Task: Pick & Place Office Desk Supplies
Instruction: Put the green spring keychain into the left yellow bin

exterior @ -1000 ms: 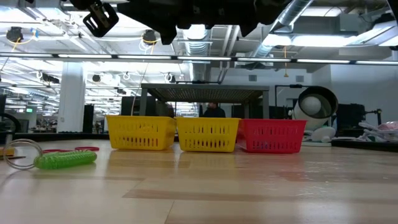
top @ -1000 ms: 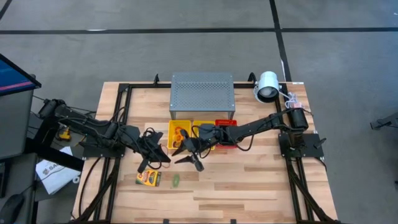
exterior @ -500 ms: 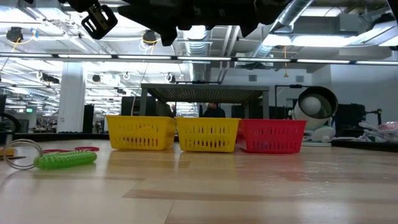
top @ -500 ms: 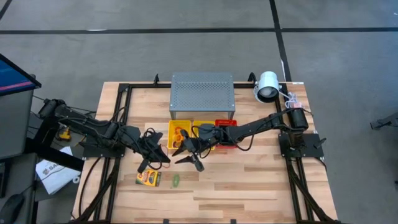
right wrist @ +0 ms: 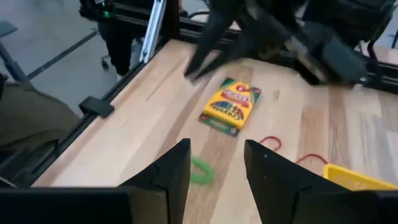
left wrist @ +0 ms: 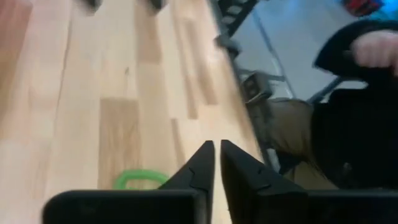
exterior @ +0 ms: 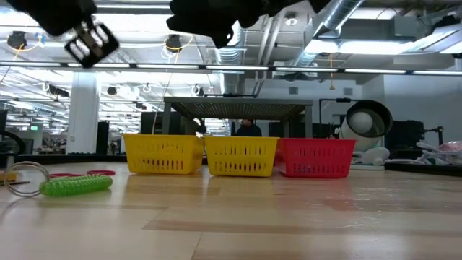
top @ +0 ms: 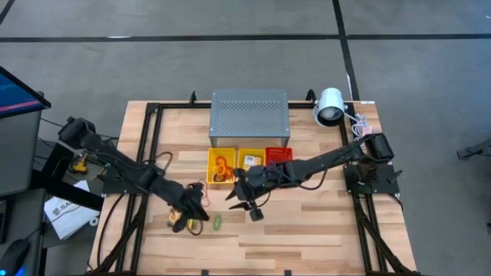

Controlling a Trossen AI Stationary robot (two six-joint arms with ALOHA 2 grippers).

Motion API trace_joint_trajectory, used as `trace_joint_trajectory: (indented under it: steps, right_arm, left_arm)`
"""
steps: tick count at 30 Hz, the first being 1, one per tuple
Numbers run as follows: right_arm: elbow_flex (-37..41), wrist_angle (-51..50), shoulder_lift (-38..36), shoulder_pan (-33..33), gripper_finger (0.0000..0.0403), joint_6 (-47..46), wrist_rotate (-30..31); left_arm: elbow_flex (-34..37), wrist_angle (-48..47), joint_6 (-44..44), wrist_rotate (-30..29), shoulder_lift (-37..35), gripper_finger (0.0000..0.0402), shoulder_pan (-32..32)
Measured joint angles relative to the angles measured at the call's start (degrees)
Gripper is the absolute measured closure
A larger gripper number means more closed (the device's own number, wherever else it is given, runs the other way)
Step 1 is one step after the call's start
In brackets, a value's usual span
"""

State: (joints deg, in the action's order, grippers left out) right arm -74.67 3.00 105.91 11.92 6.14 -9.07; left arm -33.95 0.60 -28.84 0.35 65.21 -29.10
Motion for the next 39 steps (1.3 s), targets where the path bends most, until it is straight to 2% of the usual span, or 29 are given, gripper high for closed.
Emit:
trace_joint_trajectory:
  steps: [4,9,13,19,23,26,31,35,39]
  right_arm:
    - [0.0,-3.15,0.02,0.61,0.026,-1.75,0.18]
    - [-0.02,-8.05,-0.63,1.56,0.026,-4.65,0.33]
    - [-0.06,-11.01,-2.85,4.24,0.026,-4.46,4.72]
    - [-0.07,-18.28,-6.98,9.24,0.026,-4.56,17.06]
    - [-0.07,-20.32,-7.74,11.69,0.026,-4.69,22.16]
    - [-0.07,-22.17,-7.74,12.59,0.026,-6.46,24.22]
    - [-0.06,-23.84,-7.74,12.88,0.026,-10.0,24.59]
    - [-0.04,-24.73,-7.74,13.52,0.026,-10.72,24.77]
    - [-0.04,-26.01,-7.72,14.63,0.026,-12.09,25.13]
  left_arm:
    - [0.0,2.48,-3.89,1.05,4.5,0.0331,1.07]
    - [0.0,6.27,-8.96,5.74,5.34,0.0255,2.19]
    - [-0.02,4.89,-11.63,1.52,5.24,0.0221,2.03]
    - [-0.02,3.5,-16.85,-0.6,5.72,0.0224,2.05]
    - [-1.84,0.84,-19.49,-2.3,7.55,0.0242,2.08]
    - [-5.05,-0.7,-19.95,-2.46,11.23,0.0258,2.03]
    - [-10.38,-5.66,-19.93,1.29,18.01,0.0276,2.03]
    - [-11.43,-12.88,-22.25,1.33,20.79,0.0281,2.03]
    - [-11.56,-16.28,-26.38,-0.76,21.83,0.0281,2.25]
